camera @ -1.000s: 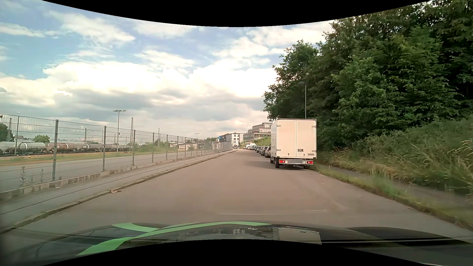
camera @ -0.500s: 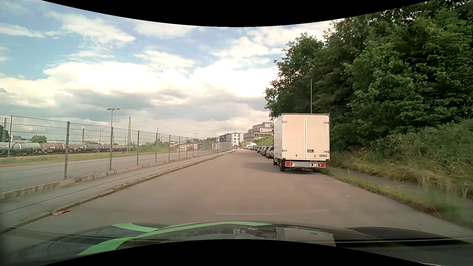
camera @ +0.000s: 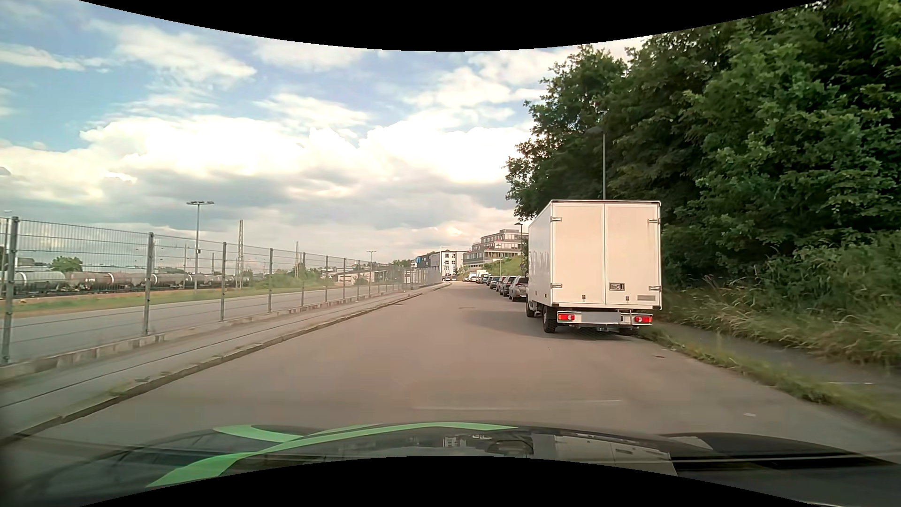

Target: Follow the waypoints while adhering to traffic rules and regulations

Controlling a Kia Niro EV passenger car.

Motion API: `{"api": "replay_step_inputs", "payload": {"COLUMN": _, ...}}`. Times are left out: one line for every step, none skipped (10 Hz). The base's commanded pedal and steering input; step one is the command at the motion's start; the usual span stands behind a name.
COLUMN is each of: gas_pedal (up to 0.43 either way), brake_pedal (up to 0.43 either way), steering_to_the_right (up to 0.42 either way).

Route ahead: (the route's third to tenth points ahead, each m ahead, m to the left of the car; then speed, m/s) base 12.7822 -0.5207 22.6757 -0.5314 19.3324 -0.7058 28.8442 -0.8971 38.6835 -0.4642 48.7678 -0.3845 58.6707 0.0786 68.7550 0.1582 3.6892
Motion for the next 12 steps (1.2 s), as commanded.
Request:
{"api": "replay_step_inputs", "payload": {"gas_pedal": 0.000, "brake_pedal": 0.067, "steering_to_the_right": 0.001}}
{"api": "replay_step_inputs", "payload": {"gas_pedal": 0.000, "brake_pedal": 0.061, "steering_to_the_right": 0.001}}
{"api": "replay_step_inputs", "payload": {"gas_pedal": 0.000, "brake_pedal": 0.067, "steering_to_the_right": 0.002}}
{"api": "replay_step_inputs", "payload": {"gas_pedal": 0.000, "brake_pedal": 0.073, "steering_to_the_right": 0.006}}
{"api": "replay_step_inputs", "payload": {"gas_pedal": 0.000, "brake_pedal": 0.085, "steering_to_the_right": 0.015}}
{"api": "replay_step_inputs", "payload": {"gas_pedal": 0.000, "brake_pedal": 0.085, "steering_to_the_right": 0.023}}
{"api": "replay_step_inputs", "payload": {"gas_pedal": 0.000, "brake_pedal": 0.091, "steering_to_the_right": 0.029}}
{"api": "replay_step_inputs", "payload": {"gas_pedal": 0.000, "brake_pedal": 0.116, "steering_to_the_right": 0.029}}
{"api": "replay_step_inputs", "payload": {"gas_pedal": 0.000, "brake_pedal": 0.140, "steering_to_the_right": 0.025}}
{"api": "replay_step_inputs", "payload": {"gas_pedal": 0.000, "brake_pedal": 0.165, "steering_to_the_right": 0.018}}
{"api": "replay_step_inputs", "payload": {"gas_pedal": 0.000, "brake_pedal": 0.171, "steering_to_the_right": 0.010}}
{"api": "replay_step_inputs", "payload": {"gas_pedal": 0.000, "brake_pedal": 0.183, "steering_to_the_right": 0.009}}
